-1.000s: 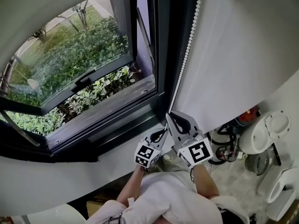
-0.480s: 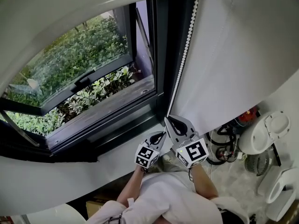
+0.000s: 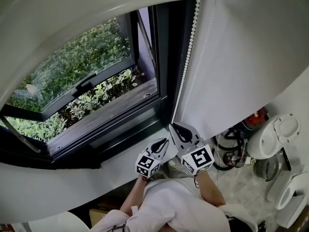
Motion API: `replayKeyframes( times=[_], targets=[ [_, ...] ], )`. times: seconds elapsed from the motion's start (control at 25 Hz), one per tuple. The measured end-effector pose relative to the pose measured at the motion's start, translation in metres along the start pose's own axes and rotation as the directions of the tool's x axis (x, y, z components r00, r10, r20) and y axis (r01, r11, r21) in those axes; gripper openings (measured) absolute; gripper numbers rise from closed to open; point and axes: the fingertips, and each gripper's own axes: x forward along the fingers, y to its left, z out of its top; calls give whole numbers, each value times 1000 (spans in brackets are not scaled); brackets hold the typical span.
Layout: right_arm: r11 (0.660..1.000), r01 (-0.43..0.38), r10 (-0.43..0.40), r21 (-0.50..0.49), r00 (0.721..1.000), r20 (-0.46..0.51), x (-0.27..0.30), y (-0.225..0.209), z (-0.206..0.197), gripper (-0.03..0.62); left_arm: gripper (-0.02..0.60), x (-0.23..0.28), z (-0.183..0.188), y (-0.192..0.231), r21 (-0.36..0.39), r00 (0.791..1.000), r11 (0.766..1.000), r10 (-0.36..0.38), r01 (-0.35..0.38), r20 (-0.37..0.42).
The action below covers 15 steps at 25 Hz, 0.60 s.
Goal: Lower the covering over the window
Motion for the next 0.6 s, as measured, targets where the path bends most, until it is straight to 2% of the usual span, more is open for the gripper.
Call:
replayKeyframes(
  times=[0.16,0.4,0.6],
  targets=[
    [1000,-5,5,2,1000,-1,-1,0,0,-3,73,-16,36,-6,29,999,1000,-9,8,46],
    [1000,-16,16,5,1000,-1,0,3,0,-3,80,-40,117,-12,105,987,994,-32,16,156],
    [1000,-21,21,10,1000,-1,-2,3,0,-3,80,-54,179,-21,189,975,982,-52,10,215]
  ],
)
